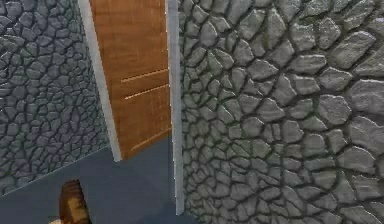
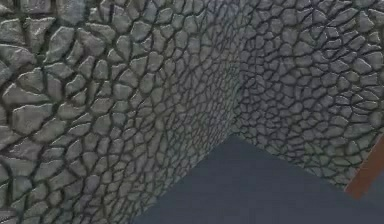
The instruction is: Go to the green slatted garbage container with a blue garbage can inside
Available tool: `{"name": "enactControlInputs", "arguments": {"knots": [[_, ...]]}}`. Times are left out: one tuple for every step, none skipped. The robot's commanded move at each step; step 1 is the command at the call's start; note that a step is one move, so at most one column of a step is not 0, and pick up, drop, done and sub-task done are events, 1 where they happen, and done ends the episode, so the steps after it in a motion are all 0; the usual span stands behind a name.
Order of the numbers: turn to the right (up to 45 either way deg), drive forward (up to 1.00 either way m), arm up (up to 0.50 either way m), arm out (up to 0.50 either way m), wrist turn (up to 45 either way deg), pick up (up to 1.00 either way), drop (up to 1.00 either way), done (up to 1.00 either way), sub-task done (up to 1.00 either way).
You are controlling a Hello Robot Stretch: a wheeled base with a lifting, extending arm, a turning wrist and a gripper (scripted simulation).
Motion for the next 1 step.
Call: {"name": "enactControlInputs", "arguments": {"knots": [[0.0,0.15,0.0,0.0,0.0,0.0,0.0,0.0,0.0]]}}
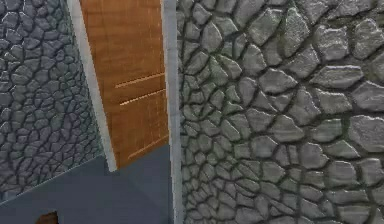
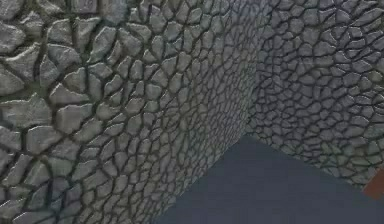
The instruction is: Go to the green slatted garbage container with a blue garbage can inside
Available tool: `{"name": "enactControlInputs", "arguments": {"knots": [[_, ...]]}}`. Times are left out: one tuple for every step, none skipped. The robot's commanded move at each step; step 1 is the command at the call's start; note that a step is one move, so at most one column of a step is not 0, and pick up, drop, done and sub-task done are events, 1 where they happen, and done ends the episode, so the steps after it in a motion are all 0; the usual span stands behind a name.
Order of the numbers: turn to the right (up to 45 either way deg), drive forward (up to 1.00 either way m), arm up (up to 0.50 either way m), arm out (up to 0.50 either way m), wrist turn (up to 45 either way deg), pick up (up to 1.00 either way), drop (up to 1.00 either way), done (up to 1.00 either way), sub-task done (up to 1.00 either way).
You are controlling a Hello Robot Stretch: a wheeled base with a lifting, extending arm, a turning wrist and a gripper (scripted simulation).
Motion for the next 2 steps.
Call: {"name": "enactControlInputs", "arguments": {"knots": [[18.0,0.0,0.0,0.0,0.0,0.0,0.0,0.0,0.0],[0.0,0.5,0.0,0.0,0.0,0.0,0.0,0.0,0.0]]}}
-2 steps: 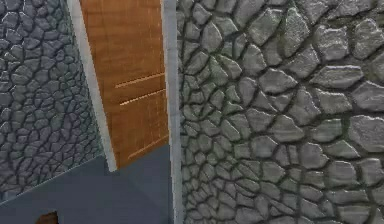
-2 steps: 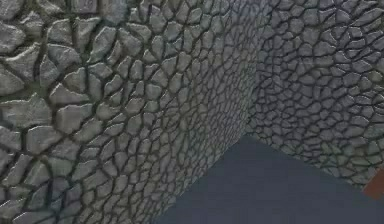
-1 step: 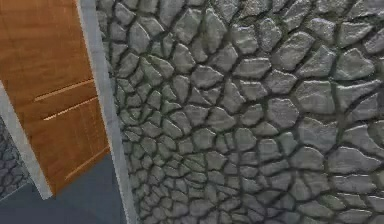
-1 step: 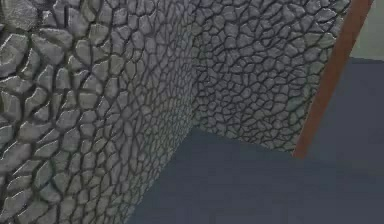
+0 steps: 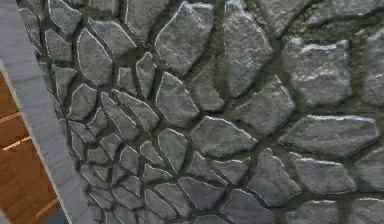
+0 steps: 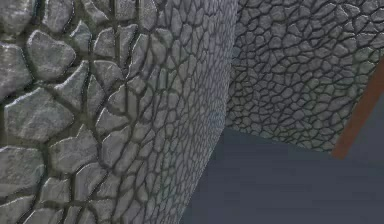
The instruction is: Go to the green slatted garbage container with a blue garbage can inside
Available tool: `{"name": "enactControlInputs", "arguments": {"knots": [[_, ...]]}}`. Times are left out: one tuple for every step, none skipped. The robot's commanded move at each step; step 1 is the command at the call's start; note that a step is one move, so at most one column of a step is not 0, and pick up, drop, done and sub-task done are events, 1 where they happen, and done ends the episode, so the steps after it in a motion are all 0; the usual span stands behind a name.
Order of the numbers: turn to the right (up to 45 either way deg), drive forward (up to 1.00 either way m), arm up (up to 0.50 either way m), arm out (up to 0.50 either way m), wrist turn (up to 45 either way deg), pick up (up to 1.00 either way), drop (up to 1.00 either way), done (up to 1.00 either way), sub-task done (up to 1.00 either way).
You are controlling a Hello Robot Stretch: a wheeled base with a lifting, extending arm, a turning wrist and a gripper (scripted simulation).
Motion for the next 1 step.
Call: {"name": "enactControlInputs", "arguments": {"knots": [[3.0,0.0,0.0,0.0,0.0,0.0,0.0,0.0,0.0]]}}
